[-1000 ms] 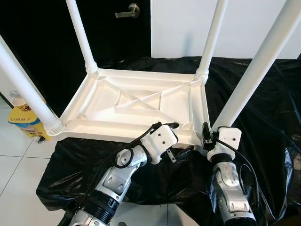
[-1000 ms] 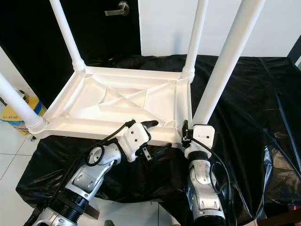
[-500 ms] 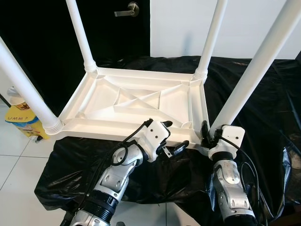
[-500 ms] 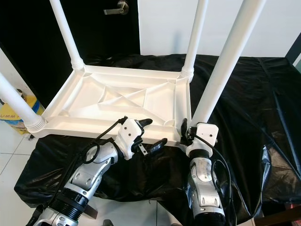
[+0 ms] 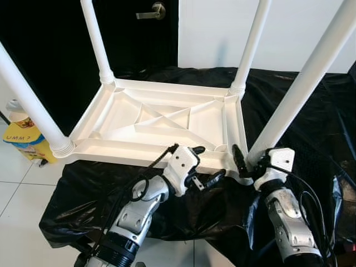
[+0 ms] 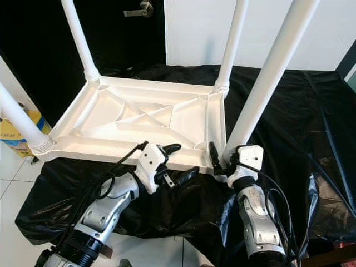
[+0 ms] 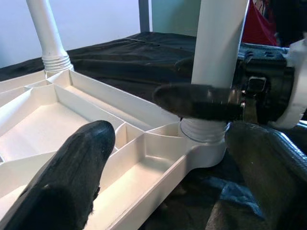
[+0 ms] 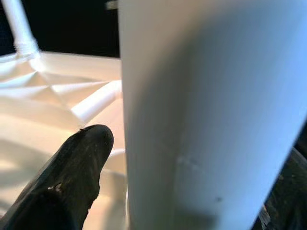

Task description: Building children table

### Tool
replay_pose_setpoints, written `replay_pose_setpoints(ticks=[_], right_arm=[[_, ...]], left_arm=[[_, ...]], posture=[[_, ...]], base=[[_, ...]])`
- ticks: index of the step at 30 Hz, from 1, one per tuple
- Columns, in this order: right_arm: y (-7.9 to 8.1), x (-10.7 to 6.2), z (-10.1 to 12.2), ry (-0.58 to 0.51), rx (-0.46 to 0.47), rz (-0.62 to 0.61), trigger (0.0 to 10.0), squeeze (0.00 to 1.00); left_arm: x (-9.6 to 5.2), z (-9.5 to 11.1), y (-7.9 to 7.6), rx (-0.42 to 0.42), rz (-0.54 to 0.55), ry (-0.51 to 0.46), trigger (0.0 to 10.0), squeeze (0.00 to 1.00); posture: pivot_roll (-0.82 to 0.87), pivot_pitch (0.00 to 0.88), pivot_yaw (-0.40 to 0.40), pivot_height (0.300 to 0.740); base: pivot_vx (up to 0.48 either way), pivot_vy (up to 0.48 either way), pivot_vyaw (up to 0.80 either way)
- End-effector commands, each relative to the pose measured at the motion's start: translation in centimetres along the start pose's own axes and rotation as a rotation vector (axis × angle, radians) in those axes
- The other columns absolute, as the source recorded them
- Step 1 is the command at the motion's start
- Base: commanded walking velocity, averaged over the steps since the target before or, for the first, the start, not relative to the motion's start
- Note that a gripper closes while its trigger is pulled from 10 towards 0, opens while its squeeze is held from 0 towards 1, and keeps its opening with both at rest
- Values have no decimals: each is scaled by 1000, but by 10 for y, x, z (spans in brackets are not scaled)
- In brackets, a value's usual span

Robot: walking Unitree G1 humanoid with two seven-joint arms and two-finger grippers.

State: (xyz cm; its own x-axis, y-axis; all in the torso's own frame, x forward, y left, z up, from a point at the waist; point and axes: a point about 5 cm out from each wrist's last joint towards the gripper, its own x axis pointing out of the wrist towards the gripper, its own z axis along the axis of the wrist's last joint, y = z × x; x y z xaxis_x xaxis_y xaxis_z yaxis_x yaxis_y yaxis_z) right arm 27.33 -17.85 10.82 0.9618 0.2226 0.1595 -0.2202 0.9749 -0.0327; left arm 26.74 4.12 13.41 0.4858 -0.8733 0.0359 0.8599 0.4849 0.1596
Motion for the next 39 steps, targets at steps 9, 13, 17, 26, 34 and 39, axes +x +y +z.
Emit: replay_pose_setpoints(ticks=[9, 13, 17, 26, 34, 39], right_arm=[[-11, 15, -2, 42, -39, 211, 10000, 0], [-10, 18, -6, 69, -44, 277, 10000, 0], [-11, 18, -10, 77, -54, 302, 0, 0], [-14, 13, -17, 93, -33, 291, 0, 0], [-18, 3, -21, 104, -20, 193, 10000, 0], [-18, 2, -22, 103, -5, 139, 10000, 0]], left_arm=[[5, -5, -17, 4, -171, 51, 10000, 0], [5, -6, -20, 2, -177, 56, 10000, 0], [6, -5, -21, 4, -179, 57, 10000, 0], [4, -3, -18, 24, -177, 69, 10000, 0], [3, -3, -22, 15, -173, 70, 10000, 0], [4, -3, -23, 14, -173, 70, 10000, 0]], posture=[[-72, 0, -31, 740], [-69, 0, -29, 740], [-57, 0, -28, 740], [-32, 0, -29, 740], [-39, 0, -34, 740], [-42, 0, -35, 740]], base=[[0, 0, 0], [0, 0, 0], [0, 0, 0], [0, 0, 0], [0, 0, 0], [0, 0, 0]])
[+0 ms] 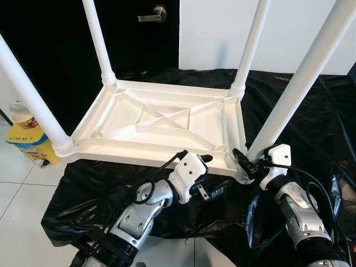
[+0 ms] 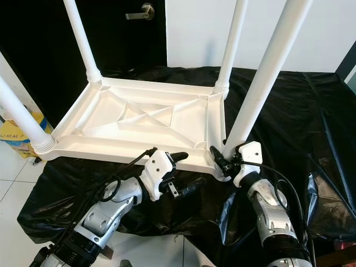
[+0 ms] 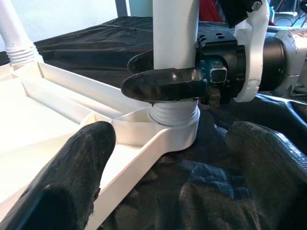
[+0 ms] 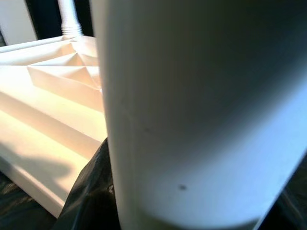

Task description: Building children table

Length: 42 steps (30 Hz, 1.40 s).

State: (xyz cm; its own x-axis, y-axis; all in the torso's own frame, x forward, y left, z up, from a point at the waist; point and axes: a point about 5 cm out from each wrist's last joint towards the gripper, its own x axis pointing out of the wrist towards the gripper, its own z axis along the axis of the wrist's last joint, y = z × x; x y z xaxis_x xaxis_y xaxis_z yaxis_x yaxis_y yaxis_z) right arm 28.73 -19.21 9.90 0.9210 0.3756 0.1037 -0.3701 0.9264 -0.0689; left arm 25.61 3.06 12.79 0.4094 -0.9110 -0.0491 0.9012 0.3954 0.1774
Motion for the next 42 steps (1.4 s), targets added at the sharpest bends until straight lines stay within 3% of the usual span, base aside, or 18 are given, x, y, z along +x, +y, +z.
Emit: replay_pose_setpoints(ticks=[1, 10, 17, 20, 42], right_arm=[[0, -7, -11, 51, 21, -50, 10000, 0], [5, -12, -9, 18, 30, -204, 10000, 0], [9, -24, -16, 100, -57, -586, 10000, 0], [11, -27, -18, 114, -43, -631, 10000, 0], [22, -20, -22, 139, -23, -656, 10000, 0]], left_arm=[[1, 1, -6, -2, -72, 0, 10000, 0], [-1, 1, -1, -3, -59, 3, 10000, 0], [1, -1, -1, -3, -49, 0, 10000, 0], [2, -1, -1, -4, -47, -1, 10000, 0], [-2, -3, 4, -7, -15, 7, 10000, 0]], posture=[[-50, 0, -33, 740], [-60, 0, -32, 740], [-63, 0, -44, 740], [-60, 0, -46, 740], [-33, 0, -35, 740]], base=[[0, 0, 0], [0, 0, 0], [0, 0, 0], [0, 0, 0], [0, 0, 0]])
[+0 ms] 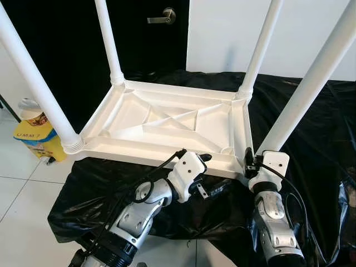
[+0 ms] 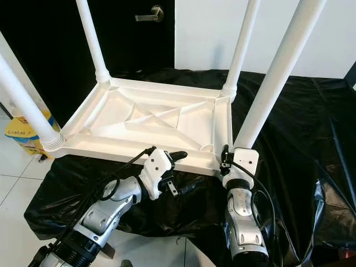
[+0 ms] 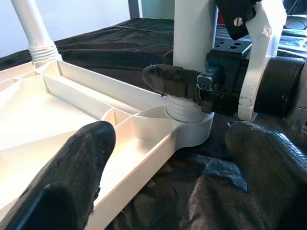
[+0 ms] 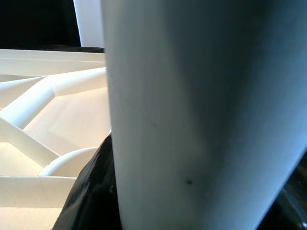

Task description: Building children table

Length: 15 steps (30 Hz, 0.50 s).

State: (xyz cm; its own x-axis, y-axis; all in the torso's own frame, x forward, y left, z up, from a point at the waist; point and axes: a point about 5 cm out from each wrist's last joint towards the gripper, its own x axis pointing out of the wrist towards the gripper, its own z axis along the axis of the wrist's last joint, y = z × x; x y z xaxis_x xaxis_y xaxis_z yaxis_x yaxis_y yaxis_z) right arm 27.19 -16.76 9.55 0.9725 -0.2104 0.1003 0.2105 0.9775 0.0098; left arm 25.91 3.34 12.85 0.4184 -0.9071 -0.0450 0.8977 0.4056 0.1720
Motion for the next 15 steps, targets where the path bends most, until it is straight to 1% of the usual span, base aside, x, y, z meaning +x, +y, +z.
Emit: replay_pose_setpoints(ticks=[1, 3, 4, 10, 14, 15], right_arm=[[-14, -8, -21, 100, -70, -61, 10000, 0], [-14, -8, -20, 95, -71, -54, 10000, 20], [-13, -7, -19, 86, -70, -45, 10000, 1000], [-15, -5, -12, 42, -81, 3, 10000, 1000], [-17, -5, -9, 23, -73, 42, 10000, 1000], [-16, -7, -6, 7, -57, 96, 10000, 1000]], left_arm=[[-1, -3, 0, -1, -26, 9, 10000, 0], [1, -2, 0, 3, -29, 8, 10000, 0], [2, -1, 0, 5, -31, 5, 10000, 0], [4, 0, 0, 8, -37, 0, 10000, 0], [3, 0, -2, 8, -40, 1, 10000, 0], [2, 0, -2, 9, -43, 3, 10000, 0]], posture=[[-33, 0, -35, 740], [-37, 0, -35, 740], [-41, 0, -35, 740], [-47, 0, -32, 740], [-47, 0, -31, 740], [-46, 0, -28, 740]], base=[[0, 0, 0], [0, 0, 0], [0, 0, 0], [0, 0, 0], [0, 0, 0], [0, 0, 0]])
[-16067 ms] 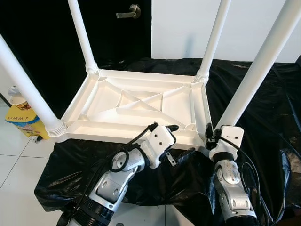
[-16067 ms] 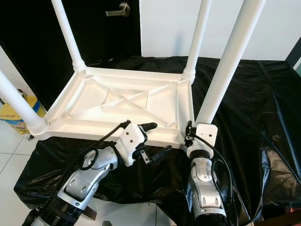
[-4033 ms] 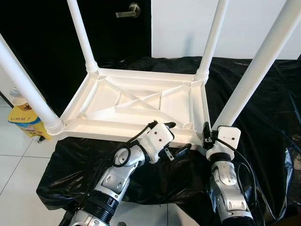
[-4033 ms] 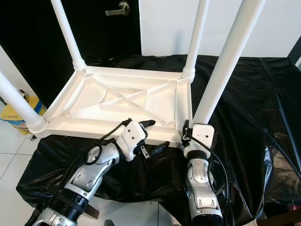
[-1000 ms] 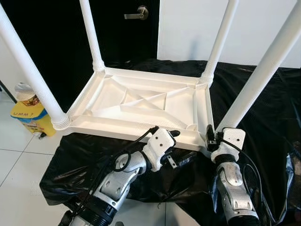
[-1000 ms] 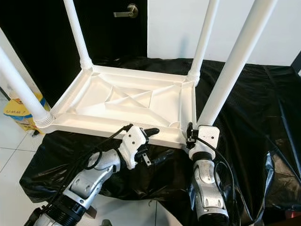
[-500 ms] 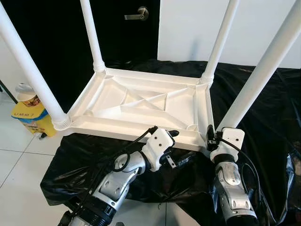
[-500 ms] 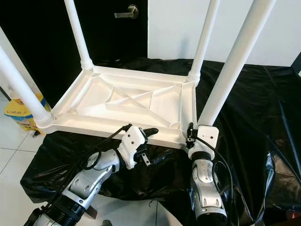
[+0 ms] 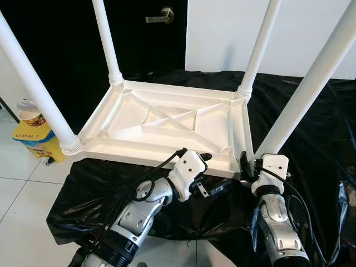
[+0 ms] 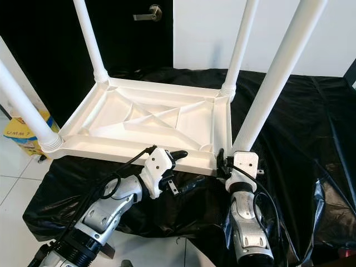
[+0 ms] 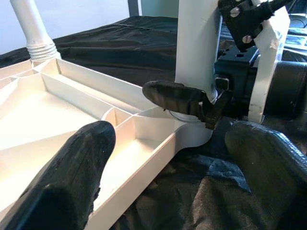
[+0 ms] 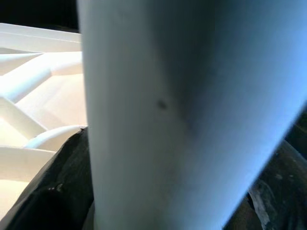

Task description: Building children table

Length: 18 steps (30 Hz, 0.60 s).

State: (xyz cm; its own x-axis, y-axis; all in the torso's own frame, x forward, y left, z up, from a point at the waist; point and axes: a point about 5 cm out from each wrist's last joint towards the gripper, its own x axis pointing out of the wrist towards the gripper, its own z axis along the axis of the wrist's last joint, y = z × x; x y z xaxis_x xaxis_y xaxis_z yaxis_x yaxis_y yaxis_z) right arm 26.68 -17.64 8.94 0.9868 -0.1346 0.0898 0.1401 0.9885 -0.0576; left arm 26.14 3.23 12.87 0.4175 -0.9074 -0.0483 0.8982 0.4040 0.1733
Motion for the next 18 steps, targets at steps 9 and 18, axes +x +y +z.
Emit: replay_pose_setpoints(ticks=[9, 18], right_arm=[[-6, -4, 4, -28, 43, 302, 10000, 0], [-18, 11, 7, -27, -41, 458, 10000, 0]], left_arm=[[0, 1, -3, 11, -56, 4, 10000, 0], [3, 4, -3, 19, -66, 0, 10000, 0]], posture=[[-61, 0, -17, 740], [-64, 0, -13, 740]], base=[[0, 0, 0], [0, 0, 0]])
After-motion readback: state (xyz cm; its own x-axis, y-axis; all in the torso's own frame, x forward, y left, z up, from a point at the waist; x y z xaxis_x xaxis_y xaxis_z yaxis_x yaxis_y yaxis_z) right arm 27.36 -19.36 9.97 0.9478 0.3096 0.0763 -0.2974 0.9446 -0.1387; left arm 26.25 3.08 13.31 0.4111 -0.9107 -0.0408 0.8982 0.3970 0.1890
